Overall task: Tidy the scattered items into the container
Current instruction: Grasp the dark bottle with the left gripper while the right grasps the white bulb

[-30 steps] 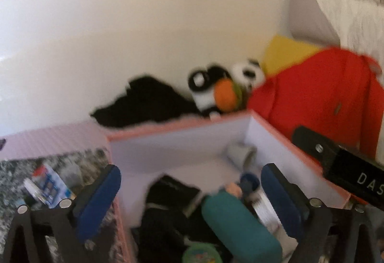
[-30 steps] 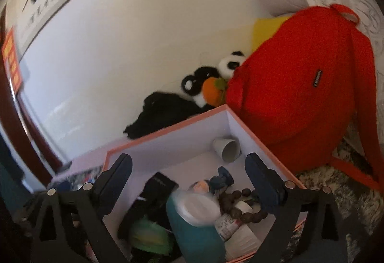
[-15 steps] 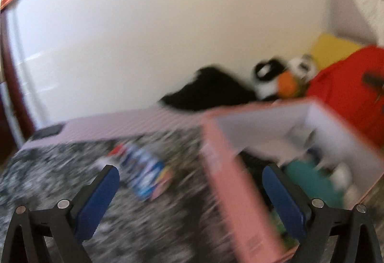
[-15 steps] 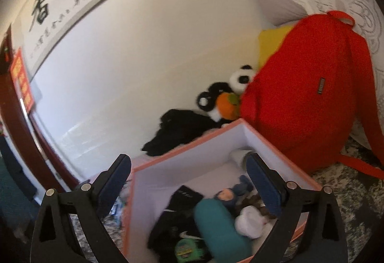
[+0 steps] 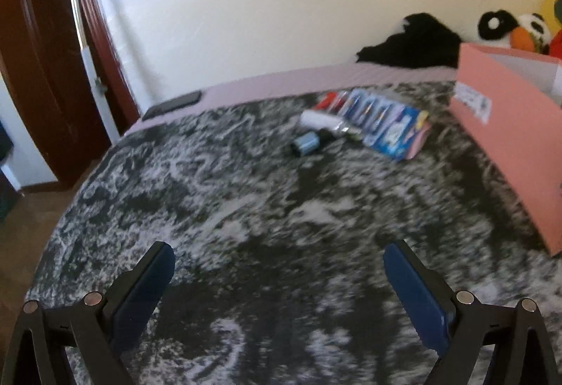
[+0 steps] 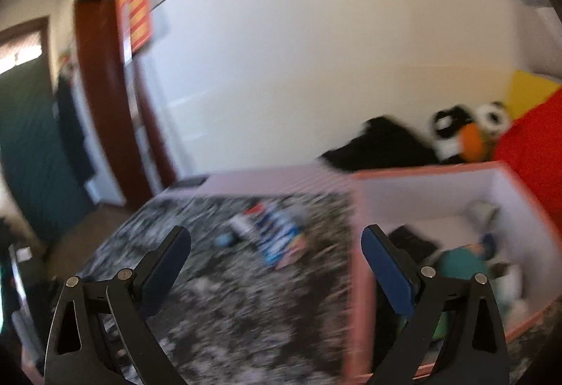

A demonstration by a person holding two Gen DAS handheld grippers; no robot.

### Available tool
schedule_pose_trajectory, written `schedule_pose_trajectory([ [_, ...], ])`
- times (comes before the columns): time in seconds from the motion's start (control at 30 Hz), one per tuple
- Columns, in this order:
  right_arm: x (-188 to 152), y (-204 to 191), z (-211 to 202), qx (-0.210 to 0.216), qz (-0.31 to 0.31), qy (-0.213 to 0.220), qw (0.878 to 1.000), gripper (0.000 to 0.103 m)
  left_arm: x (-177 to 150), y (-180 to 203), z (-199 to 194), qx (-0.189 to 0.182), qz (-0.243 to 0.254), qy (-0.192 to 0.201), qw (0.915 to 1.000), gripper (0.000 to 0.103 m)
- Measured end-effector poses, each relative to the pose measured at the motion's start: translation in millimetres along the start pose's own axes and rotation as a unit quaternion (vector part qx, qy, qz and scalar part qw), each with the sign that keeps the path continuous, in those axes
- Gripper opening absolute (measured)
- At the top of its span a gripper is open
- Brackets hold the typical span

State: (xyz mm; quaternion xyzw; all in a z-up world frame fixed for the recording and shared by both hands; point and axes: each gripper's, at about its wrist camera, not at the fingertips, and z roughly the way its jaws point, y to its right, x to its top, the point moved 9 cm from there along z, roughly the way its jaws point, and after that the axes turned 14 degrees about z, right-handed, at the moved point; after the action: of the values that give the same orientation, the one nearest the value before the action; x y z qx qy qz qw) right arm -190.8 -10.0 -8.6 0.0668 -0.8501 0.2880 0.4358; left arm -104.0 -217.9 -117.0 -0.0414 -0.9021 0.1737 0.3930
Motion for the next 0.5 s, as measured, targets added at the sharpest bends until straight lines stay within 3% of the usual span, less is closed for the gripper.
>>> schedule_pose_trajectory([
  [0.1, -35, -18, 37, 0.037, 0.025, -0.076, 0.996, 0.095, 0, -6, 25, -0.025, -0.002, 0.001, 0.9997, 0.099],
  [0.17, -50, -20, 60, 0.04, 0.036, -0.117, 0.992, 0.091, 9, -3, 40, -0.039, 0.014, 0.009, 0.9991, 0.099],
  [0.33, -45, -8, 109, 0.005, 0.036, -0.136, 0.99, 0.087, 38, 13, 96, -0.094, 0.045, 0.015, 0.9944, 0.099],
  [0.5, -32, 10, 172, -0.004, 0.078, -0.158, 0.984, 0.087, 59, 22, 160, -0.127, 0.06, 0.001, 0.99, 0.099],
])
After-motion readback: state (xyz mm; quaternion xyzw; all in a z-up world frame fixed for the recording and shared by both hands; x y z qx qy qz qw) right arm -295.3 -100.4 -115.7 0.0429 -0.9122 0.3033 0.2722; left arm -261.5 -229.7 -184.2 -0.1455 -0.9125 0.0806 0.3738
